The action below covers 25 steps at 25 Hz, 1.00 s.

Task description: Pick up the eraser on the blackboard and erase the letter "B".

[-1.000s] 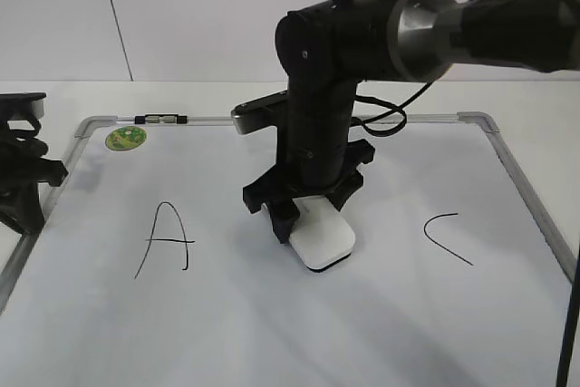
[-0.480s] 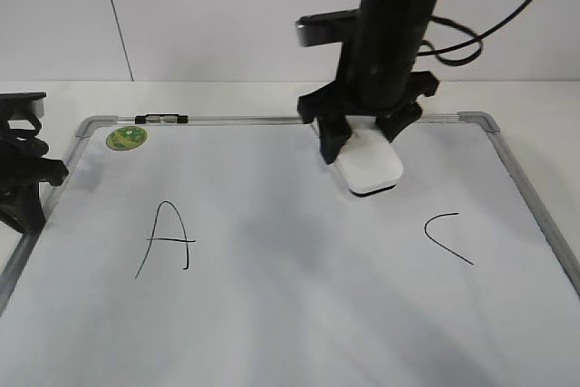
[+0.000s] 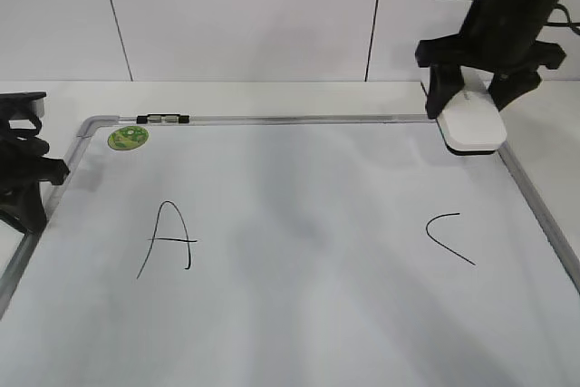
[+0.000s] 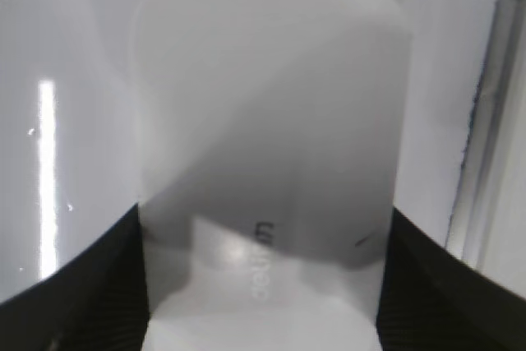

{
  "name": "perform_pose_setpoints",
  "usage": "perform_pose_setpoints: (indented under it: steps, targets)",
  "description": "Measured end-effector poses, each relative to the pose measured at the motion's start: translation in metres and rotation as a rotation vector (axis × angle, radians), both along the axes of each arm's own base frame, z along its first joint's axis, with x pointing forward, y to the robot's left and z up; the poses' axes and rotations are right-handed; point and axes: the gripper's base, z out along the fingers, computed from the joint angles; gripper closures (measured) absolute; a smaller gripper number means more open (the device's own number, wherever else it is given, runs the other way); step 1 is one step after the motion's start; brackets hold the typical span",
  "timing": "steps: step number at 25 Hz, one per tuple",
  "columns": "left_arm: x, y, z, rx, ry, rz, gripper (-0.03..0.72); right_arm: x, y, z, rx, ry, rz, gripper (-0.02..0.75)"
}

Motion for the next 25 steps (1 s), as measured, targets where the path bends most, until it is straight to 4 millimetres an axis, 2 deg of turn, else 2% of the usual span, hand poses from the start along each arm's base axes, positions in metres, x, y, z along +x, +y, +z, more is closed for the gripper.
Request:
perform_pose_setpoints:
  steps: [3, 6, 10, 17, 21, 25]
  targets:
    - [0.0, 0.0, 0.0, -0.001, -0.001, 0.001, 0.631, 0.001, -0.019, -0.007, 0.029, 0.028, -0.025, 0.218]
    - [0.0, 0.0, 0.0, -0.002, -0.002, 0.002, 0.631, -0.003, -0.028, -0.018, 0.031, 0.069, -0.036, 0.218]
    - [0.0, 0.0, 0.0, -0.005, -0.002, 0.002, 0.631, -0.017, -0.033, -0.035, 0.012, 0.14, -0.029, 0.218]
    - [0.0, 0.0, 0.0, -0.005, -0.002, 0.002, 0.631, -0.044, -0.041, -0.046, -0.033, 0.069, -0.023, 0.218]
    - [0.0, -0.001, 0.0, -0.007, -0.002, 0.004, 0.631, -0.05, -0.043, -0.063, -0.047, 0.072, -0.021, 0.218]
    - [0.0, -0.001, 0.0, -0.007, -0.002, 0.004, 0.631, -0.047, -0.05, -0.064, -0.044, 0.036, -0.041, 0.218]
